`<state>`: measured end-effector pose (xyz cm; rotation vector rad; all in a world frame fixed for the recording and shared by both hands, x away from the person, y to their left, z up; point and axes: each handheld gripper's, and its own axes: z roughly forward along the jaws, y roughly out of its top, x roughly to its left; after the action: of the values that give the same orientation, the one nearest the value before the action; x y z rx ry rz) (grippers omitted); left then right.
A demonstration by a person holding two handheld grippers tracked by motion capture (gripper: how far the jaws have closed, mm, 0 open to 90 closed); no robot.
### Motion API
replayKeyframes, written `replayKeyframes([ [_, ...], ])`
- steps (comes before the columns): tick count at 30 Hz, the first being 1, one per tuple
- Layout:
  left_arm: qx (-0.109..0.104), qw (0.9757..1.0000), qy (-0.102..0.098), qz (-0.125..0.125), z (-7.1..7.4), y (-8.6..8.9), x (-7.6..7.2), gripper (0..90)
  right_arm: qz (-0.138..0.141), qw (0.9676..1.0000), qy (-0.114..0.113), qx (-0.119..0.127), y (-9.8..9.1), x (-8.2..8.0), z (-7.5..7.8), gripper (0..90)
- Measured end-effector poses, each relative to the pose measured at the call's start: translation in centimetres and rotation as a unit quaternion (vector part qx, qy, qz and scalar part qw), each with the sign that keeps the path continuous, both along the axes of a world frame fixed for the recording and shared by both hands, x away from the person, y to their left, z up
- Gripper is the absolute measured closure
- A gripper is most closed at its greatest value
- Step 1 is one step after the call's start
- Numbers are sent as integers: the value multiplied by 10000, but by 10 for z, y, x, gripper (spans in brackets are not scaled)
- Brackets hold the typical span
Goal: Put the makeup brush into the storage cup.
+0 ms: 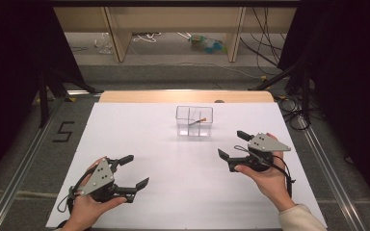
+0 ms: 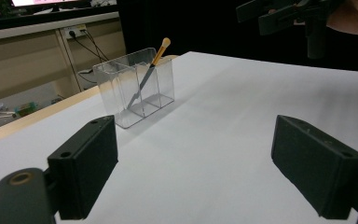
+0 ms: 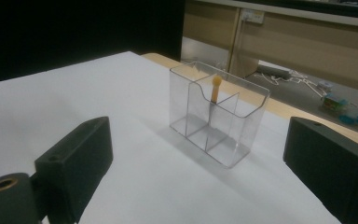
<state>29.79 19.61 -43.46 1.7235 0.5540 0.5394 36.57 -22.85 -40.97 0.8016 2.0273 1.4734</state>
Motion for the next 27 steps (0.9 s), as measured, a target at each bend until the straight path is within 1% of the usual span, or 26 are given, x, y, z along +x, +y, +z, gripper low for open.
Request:
replayKeyframes([
  [1,3,10000,-1,1,0,0,0,143,-40,10000,-10,22,-1,-2,0,97],
  [2,1,10000,-2,1,0,0,0,143,27,10000,7,57,-1,-4,0,97],
  [5,-4,10000,-6,1,0,0,0,143,-30,10000,-19,46,-3,-11,0,97],
  [7,-3,10000,-2,1,0,0,0,143,61,10000,-8,78,-4,-14,-2,100],
  [8,-7,10000,-4,0,0,0,0,143,52,9999,138,87,-4,-17,-3,101],
  [9,-10,10000,-7,2,0,0,0,143,53,9999,163,9,-5,-20,-3,102],
  [10,-12,10000,-13,5,0,0,0,143,43,9999,132,46,-5,-21,-4,104],
  [12,-30,10000,-7,19,0,1,0,143,112,9997,209,17,-6,-25,-6,104],
  [13,-2,10000,-39,0,0,1,1,143,97,9998,165,57,-6,-27,-7,104],
  [14,-27,10000,-9,13,0,1,0,143,137,9997,192,24,-7,-28,-7,106],
  [16,-27,10000,-11,25,0,1,0,143,218,9995,244,23,-7,-31,-7,108],
  [17,-31,10000,-7,24,0,1,0,143,189,9996,197,59,-7,-33,-8,114],
  [18,-31,10000,-6,24,0,1,0,143,215,9995,197,71,-7,-35,-9,119],
  [19,-31,10000,-6,23,0,1,0,143,216,9996,158,41,-8,-36,-9,119],
  [21,-35,10000,-7,23,0,1,1,143,239,9995,222,55,-9,-39,-12,121],
  [22,-35,10000,-9,23,0,1,1,143,212,9995,214,43,-10,-41,-13,122],
  [23,-35,10000,-6,22,0,1,1,143,208,9997,134,9,-11,-41,-13,124],
  [24,-34,10000,-5,19,0,1,1,143,211,9995,236,60,-11,-43,-14,124],
  [25,-31,10000,-6,18,0,1,1,143,227,9994,259,44,-12,-44,-14,124],
  [26,-28,10000,-4,16,0,1,1,143,212,9995,223,31,-12,-45,-15,124],
  [27,-28,10000,1,11,0,1,1,143,211,9995,241,65,-12,-46,-16,124],
])
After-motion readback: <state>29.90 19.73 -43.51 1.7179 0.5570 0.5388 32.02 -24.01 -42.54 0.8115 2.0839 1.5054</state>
